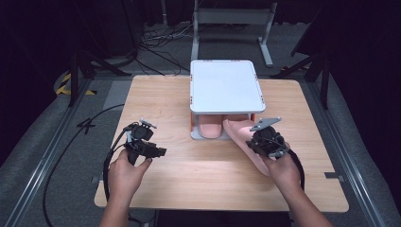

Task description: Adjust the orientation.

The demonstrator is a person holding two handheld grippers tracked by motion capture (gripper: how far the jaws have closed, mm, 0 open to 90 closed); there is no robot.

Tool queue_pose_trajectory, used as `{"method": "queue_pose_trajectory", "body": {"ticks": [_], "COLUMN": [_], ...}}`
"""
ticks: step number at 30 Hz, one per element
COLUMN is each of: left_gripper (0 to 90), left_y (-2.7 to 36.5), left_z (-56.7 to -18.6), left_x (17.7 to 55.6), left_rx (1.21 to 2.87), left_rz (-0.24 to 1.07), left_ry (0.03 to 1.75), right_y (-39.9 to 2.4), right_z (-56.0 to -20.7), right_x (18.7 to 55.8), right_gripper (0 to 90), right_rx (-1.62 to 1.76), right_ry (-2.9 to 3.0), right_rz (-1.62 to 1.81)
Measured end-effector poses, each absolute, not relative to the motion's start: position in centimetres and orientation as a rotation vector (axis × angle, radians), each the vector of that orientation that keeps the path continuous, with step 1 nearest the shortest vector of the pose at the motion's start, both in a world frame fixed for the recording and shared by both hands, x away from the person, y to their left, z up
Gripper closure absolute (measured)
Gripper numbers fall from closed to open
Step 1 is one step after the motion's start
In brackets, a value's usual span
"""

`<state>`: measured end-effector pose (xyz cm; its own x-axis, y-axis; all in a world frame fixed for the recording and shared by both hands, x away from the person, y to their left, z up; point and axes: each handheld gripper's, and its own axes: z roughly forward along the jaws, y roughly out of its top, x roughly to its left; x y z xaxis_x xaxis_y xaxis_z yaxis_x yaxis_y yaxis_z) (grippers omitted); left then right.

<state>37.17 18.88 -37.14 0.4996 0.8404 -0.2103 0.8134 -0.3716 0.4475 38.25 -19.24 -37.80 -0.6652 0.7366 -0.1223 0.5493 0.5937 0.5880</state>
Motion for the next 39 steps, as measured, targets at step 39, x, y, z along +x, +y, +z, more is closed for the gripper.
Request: {"method": "queue_pose_trajectory", "body": {"ticks": [39], "left_gripper": [50.7], "left_y": [17.3], "left_z": [-37.5], "left_x": [38.4], "left_rx": [2.278], "left_rz": [0.035], "left_ry": [1.326], "right_y": [-28.6], "right_z": [-41.6], "right_x": [37.8], "right_gripper": [73.2], "right_rx": [1.269], "right_ry": [2.464], "right_rz": [0.590]}}
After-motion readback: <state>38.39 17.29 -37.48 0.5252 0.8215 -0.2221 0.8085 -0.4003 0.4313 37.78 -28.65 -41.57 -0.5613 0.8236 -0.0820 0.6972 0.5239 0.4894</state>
